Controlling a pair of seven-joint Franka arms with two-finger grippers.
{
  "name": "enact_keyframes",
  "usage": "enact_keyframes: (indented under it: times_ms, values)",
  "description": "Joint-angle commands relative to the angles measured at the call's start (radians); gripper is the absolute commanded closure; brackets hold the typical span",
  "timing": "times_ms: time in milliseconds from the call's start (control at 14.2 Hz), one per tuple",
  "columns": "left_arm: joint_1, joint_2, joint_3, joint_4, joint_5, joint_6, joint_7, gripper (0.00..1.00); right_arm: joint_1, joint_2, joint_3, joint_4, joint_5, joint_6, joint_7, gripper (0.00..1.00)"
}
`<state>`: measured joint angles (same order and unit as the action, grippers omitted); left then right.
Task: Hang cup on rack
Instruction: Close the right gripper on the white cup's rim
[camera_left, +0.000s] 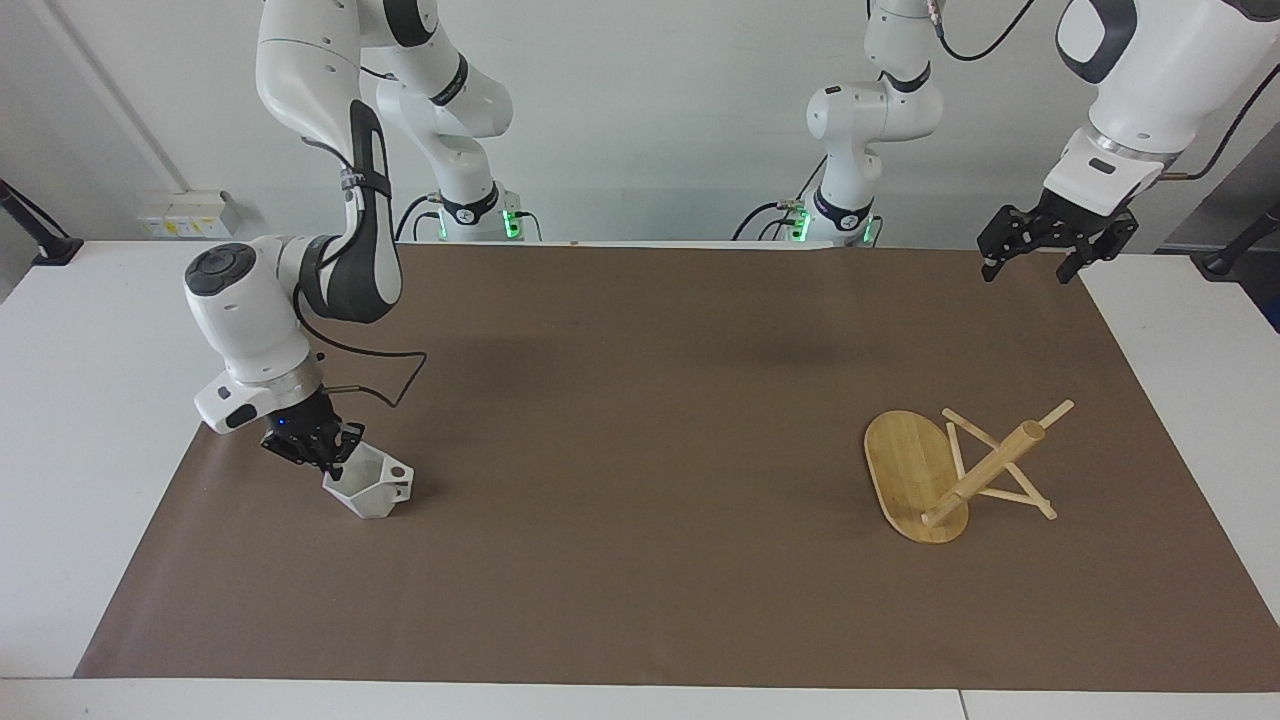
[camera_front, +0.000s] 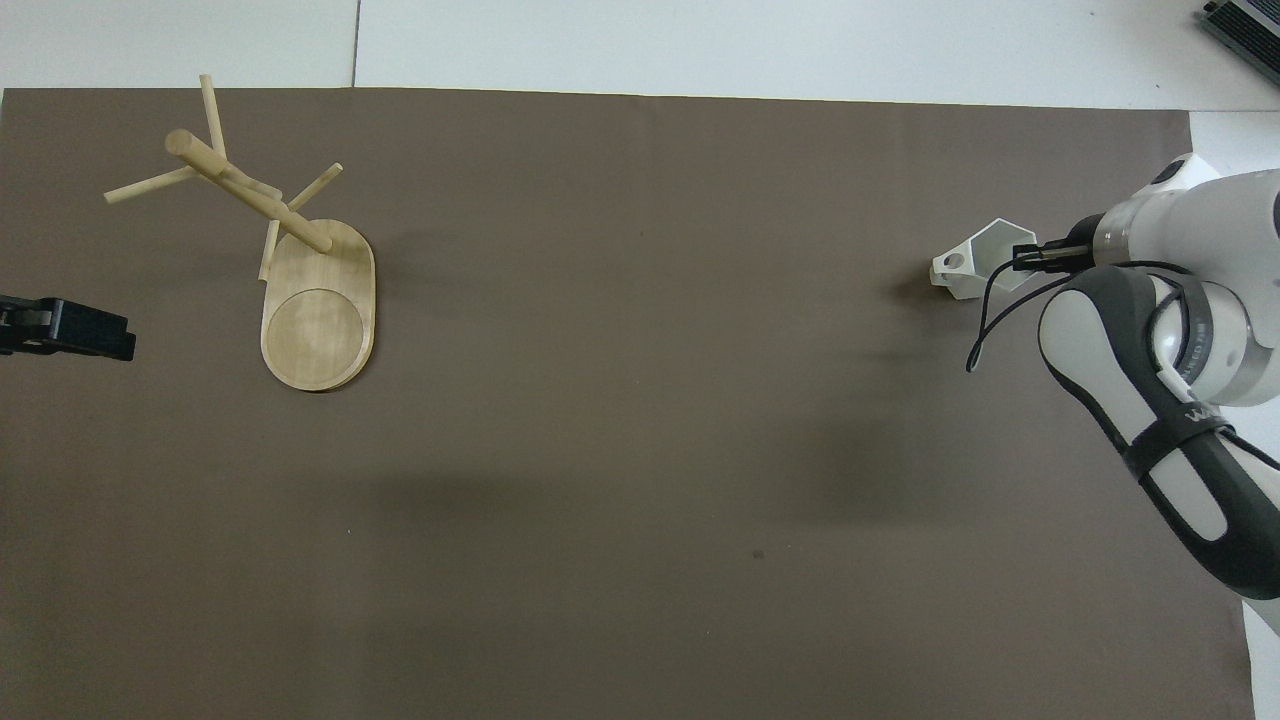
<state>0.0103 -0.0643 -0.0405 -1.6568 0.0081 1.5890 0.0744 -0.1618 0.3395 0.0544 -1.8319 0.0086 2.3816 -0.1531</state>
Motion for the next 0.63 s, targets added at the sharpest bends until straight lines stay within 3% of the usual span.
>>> enact_keyframes:
  times_ms: [0,281,562]
  values:
    - [0.008,-0.017,-0.004,-0.015,-0.007,-0.011,-0.005,0.00,-0.005,-0.002,0.004,0.005,0.001,-0.018,-0.020,1.00]
    - [0.008,-0.017,-0.004,-0.015,-0.007,-0.011,-0.005,0.00,-0.005,-0.007,0.027,0.028,0.013,-0.045,-0.020,1.00]
    - [0.008,-0.017,-0.004,-0.014,-0.007,-0.011,-0.005,0.00,-0.005,-0.016,0.103,0.146,0.021,-0.218,-0.005,1.00]
